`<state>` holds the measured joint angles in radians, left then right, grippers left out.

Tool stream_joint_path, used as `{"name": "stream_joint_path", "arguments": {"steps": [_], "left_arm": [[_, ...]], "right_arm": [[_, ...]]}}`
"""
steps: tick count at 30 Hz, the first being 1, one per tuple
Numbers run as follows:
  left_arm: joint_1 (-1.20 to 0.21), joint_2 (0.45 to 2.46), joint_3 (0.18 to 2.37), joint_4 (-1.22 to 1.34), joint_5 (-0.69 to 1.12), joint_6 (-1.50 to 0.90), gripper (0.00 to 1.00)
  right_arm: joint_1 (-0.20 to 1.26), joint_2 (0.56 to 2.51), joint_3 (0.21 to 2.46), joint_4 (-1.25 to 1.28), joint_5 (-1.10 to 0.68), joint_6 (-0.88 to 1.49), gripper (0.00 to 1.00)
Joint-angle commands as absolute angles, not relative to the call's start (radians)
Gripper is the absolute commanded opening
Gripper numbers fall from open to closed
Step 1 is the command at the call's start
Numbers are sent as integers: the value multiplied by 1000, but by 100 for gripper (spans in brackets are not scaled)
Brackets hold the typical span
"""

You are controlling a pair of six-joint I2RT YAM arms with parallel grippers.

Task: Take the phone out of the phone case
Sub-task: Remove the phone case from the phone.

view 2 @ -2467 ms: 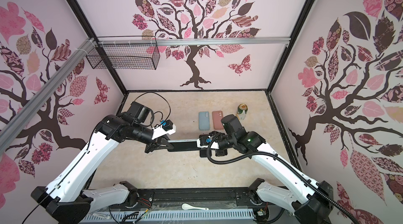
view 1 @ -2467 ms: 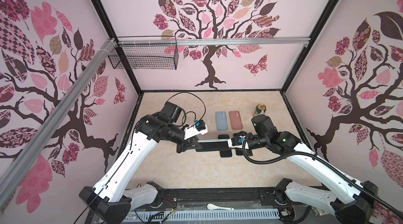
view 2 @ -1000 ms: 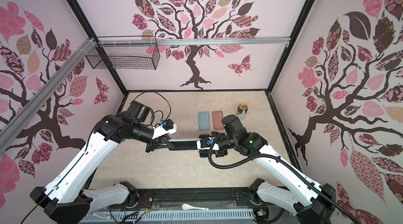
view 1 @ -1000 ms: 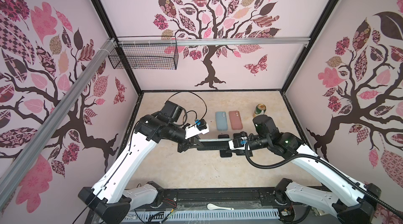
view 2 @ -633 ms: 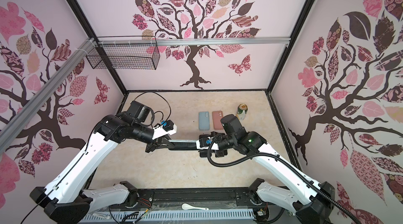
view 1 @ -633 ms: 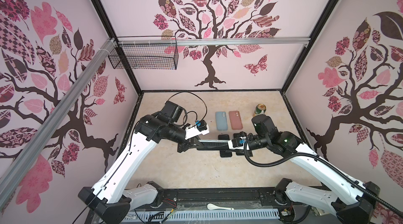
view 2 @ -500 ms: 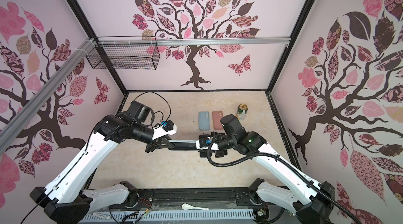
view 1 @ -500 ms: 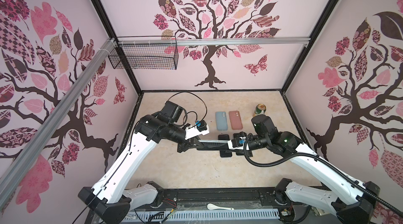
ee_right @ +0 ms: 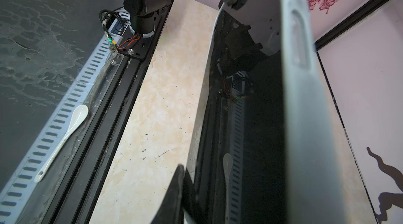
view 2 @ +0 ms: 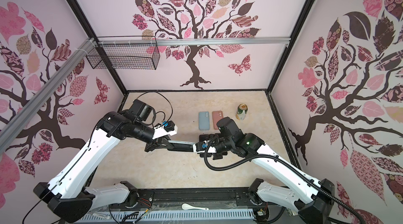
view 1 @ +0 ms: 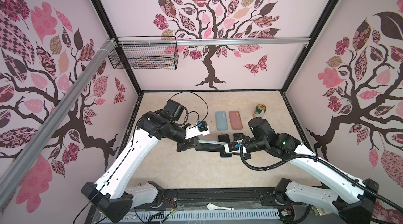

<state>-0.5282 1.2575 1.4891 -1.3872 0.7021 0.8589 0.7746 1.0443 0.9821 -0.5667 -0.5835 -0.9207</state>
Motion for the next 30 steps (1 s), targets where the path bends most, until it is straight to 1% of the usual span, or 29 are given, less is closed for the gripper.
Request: {"name": "stream_joint_path", "arguments": {"steps": [1, 12, 30], "left_arm": [[-526, 1288, 1537, -1360, 738, 821, 0], [-525, 1335, 1575, -1355, 677, 821, 0], [-526, 1418, 1652, -1367, 663, 845, 0]], "right_arm": [[820, 1028, 1006, -482, -607, -978, 0], [909, 1041, 1017, -473, -569, -993, 0], [931, 1072, 1049, -443, -539, -1019, 0]]}}
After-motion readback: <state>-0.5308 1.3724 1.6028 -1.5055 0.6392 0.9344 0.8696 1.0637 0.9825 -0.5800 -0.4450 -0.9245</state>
